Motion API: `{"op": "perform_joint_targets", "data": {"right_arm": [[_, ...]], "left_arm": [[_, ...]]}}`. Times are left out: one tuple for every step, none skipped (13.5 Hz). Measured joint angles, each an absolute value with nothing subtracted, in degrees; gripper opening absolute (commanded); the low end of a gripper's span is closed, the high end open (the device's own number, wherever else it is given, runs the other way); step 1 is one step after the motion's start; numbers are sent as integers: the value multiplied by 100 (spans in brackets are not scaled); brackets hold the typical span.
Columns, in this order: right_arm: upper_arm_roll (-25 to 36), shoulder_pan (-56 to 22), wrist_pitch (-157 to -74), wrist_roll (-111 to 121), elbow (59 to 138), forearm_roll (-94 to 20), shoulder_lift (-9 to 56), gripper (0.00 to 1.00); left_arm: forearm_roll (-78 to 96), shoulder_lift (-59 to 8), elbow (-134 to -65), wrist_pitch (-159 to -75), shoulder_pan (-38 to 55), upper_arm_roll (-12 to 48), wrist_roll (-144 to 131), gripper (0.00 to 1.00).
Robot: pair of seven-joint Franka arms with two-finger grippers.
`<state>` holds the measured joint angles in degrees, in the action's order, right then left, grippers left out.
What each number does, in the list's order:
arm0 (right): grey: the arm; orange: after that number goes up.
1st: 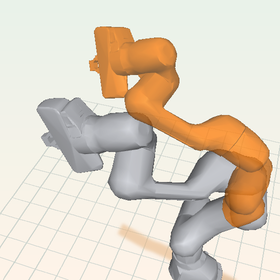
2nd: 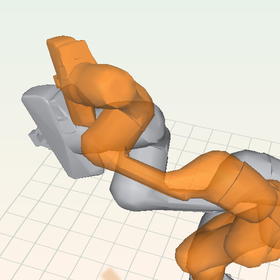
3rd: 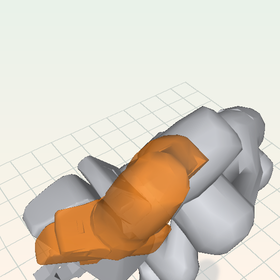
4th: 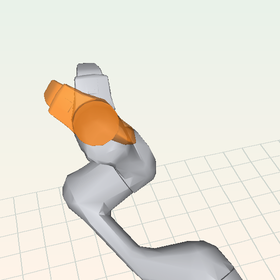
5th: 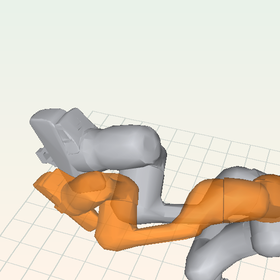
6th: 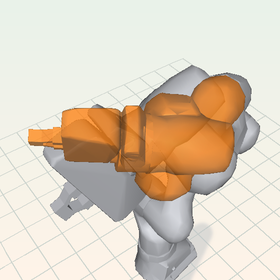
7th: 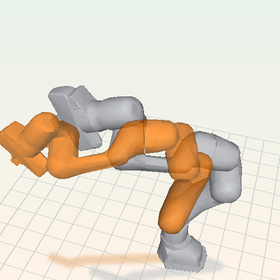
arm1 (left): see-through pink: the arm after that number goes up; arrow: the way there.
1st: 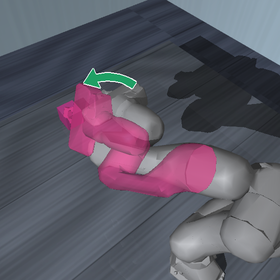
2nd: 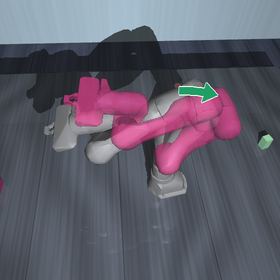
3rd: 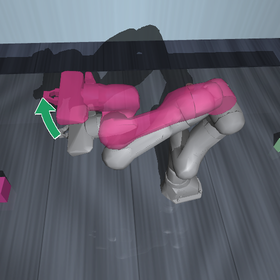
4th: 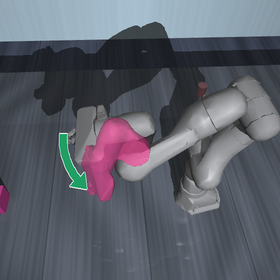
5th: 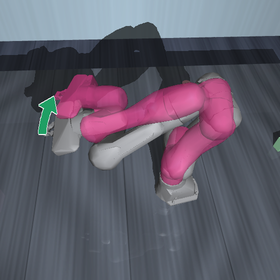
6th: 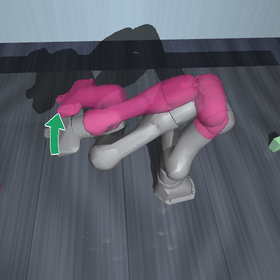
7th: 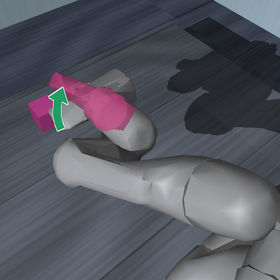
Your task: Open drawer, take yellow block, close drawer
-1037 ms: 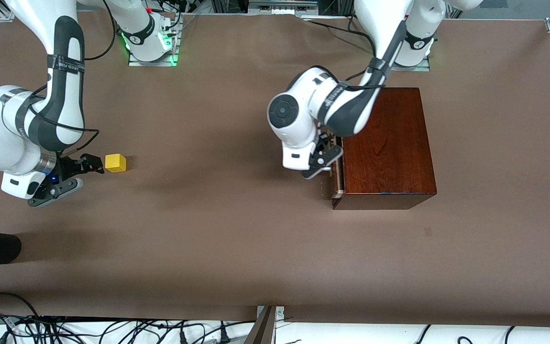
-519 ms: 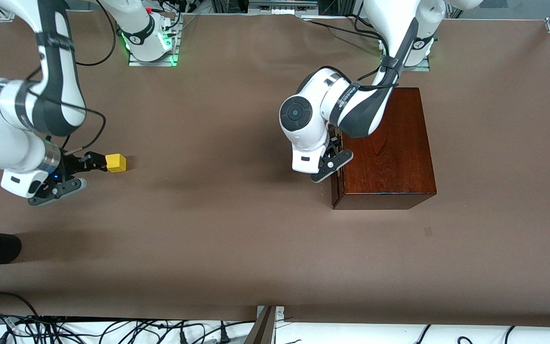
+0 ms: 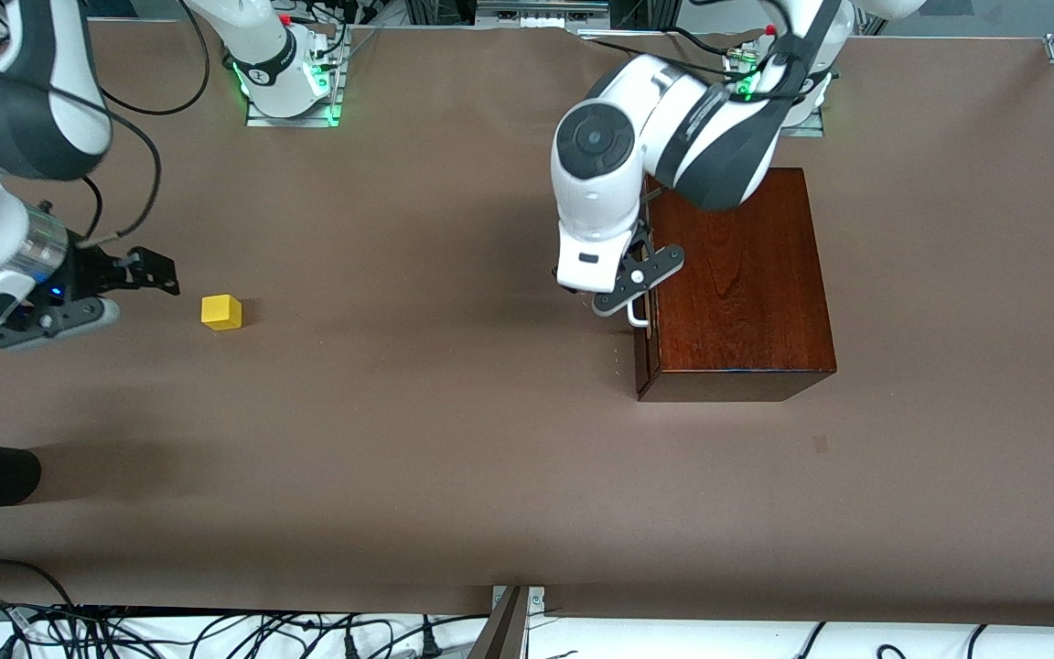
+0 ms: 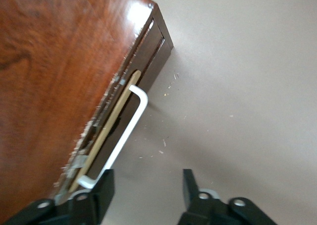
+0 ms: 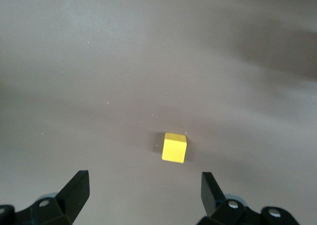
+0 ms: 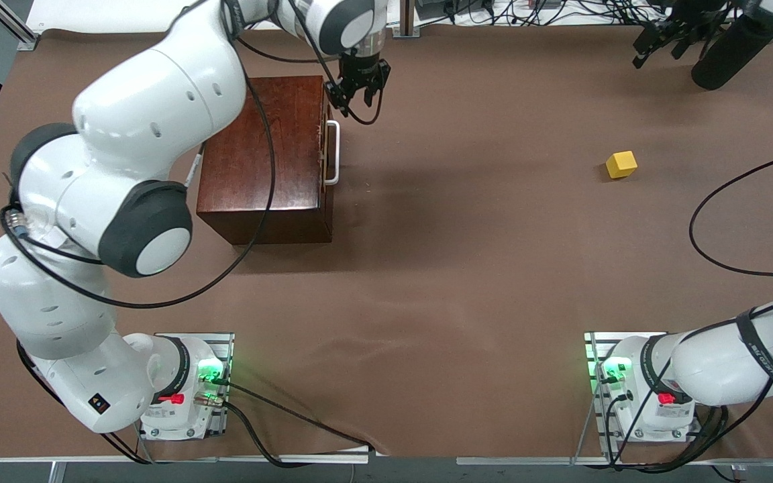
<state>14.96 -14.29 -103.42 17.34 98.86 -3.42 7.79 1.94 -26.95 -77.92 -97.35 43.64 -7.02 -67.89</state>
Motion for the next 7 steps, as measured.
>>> {"op": "perform_joint_targets", "data": {"right_arm": [[1426,-1340,-10254,1674,9886,-306,664,100],[1381,-1283,-10170,1582,9886,-269,568,100],[1331,-1241,-10096,1403,9886,-195,496,100],[1242,-1184,-10035,1119,9886,-122,441,100],[1107,-1089,-9983,805,9886,-81,392,100],[968,-975,-9957,562,9886,-56,348,100],[871,-869,-9950,409,9886,-46,309,100]], "left_arm": [[194,-2582,-7791,-9639,4337,-725,-6588,100],[194,-2455,-7791,-9543,4266,-747,-6338,100],[194,-2317,-7791,-9416,4138,-752,-6027,100],[194,-2166,-7790,-9274,3975,-757,-5671,100],[195,-1994,-7789,-9131,3777,-761,-5266,100],[197,-1819,-7791,-8980,3564,-765,-4839,100],[202,-1654,-7798,-8836,3341,-768,-4410,100]]}}
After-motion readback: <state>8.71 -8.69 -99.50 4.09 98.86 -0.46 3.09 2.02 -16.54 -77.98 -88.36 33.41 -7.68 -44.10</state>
